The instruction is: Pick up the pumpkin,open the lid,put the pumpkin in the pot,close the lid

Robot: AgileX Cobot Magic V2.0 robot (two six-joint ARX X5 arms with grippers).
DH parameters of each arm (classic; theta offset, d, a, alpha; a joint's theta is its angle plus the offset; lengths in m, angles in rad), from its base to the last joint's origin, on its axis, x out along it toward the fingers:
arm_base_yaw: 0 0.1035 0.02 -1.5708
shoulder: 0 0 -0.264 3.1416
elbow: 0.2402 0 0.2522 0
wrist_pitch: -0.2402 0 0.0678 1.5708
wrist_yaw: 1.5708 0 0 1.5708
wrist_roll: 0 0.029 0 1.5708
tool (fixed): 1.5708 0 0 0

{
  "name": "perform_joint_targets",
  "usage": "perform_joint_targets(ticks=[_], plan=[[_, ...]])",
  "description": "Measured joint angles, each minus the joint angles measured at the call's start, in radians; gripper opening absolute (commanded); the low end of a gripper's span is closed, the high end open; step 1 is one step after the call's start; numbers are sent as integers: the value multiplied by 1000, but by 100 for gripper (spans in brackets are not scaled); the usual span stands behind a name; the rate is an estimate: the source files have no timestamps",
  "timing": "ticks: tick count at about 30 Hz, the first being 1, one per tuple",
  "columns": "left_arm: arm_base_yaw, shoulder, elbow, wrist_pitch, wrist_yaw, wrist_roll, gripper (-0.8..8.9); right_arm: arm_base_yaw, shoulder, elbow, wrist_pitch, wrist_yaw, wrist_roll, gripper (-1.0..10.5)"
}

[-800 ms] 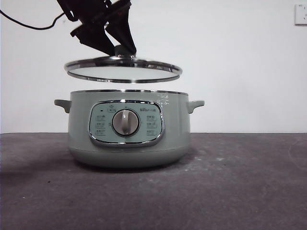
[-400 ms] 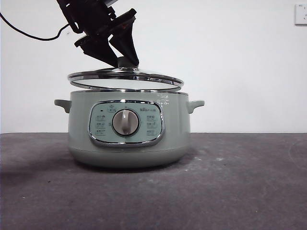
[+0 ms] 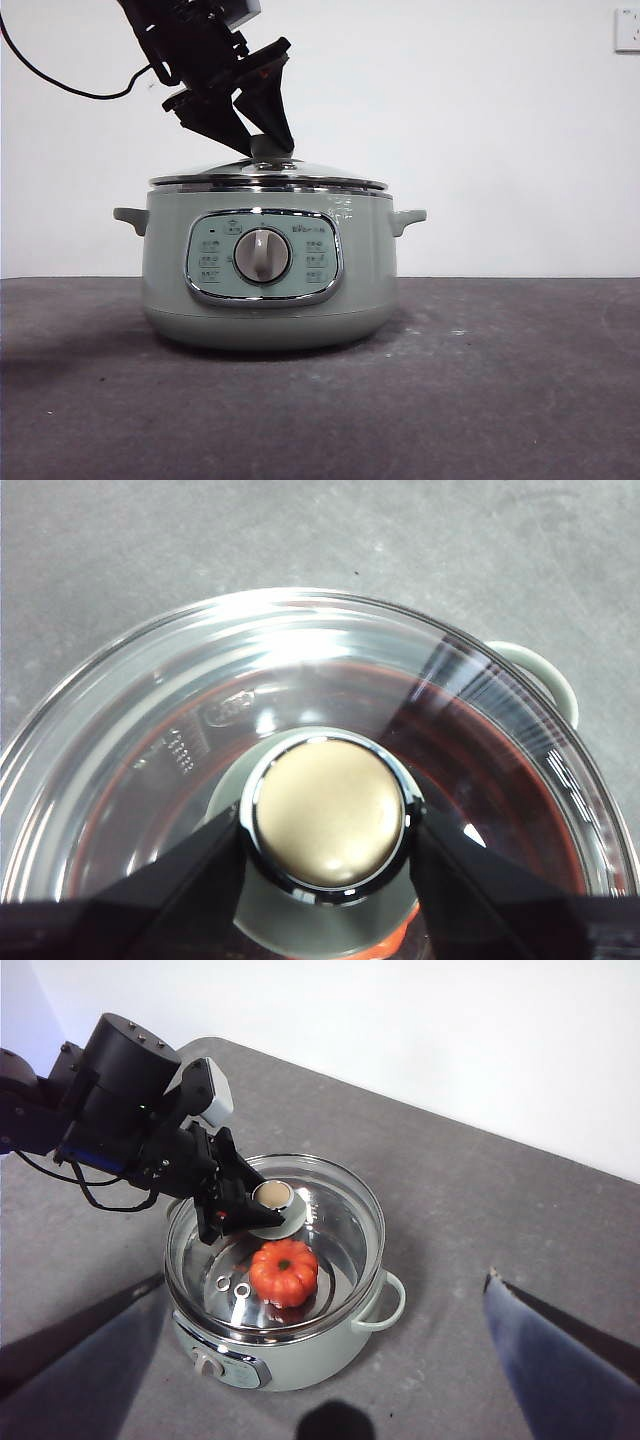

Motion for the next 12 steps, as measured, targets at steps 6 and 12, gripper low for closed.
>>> perform_joint_targets(ticks=[6,12], plan=[[-10,0,0,-13,0,0,-9,0,0,0,0,0,-3,626],[-12,0,1,-24,-6,4,-9,0,2,0,0,0,-5,626]])
